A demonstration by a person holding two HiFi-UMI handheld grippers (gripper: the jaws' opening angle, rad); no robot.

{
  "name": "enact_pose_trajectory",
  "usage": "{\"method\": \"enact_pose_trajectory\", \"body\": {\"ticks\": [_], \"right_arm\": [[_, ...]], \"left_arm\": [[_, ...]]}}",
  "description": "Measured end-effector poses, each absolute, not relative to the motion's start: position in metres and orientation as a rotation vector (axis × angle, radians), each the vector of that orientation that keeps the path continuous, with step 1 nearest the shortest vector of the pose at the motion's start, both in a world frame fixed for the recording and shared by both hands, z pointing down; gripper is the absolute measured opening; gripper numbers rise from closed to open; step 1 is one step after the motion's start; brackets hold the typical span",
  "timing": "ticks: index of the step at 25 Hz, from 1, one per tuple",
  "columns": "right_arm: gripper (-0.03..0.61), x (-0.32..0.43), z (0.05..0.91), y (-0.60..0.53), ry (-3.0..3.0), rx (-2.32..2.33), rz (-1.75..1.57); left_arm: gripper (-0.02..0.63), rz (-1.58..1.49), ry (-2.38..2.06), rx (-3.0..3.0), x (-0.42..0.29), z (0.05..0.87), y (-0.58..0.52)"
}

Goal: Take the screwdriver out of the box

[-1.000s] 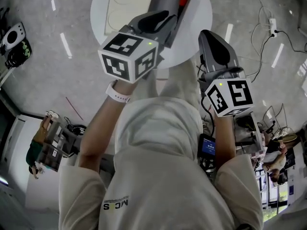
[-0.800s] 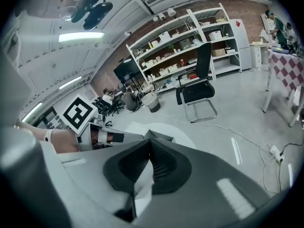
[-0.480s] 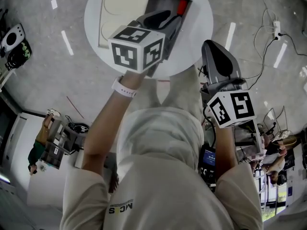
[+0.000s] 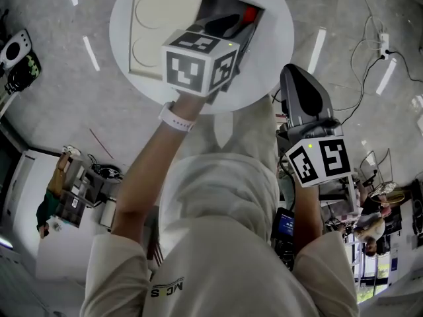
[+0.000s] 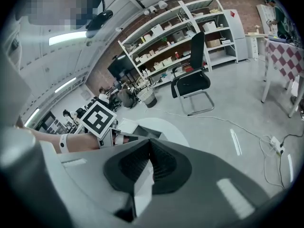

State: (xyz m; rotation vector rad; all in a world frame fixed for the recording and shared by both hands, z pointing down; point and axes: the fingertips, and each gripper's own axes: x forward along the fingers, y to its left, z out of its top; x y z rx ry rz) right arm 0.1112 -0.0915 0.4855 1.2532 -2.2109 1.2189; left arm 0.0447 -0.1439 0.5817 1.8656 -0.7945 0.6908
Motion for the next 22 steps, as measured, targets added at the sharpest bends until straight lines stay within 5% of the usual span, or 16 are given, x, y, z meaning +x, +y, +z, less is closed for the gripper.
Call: {"method": "enact_pose_trajectory", "body": {"ticks": [22], "right_arm": [[-0.003,0.107,0.493,-0.099,-2.190,1.263,1.296]], "left_arm": [[0.133,0.813,-0.652,1.810,0.044,0.626,-0.150]]}}
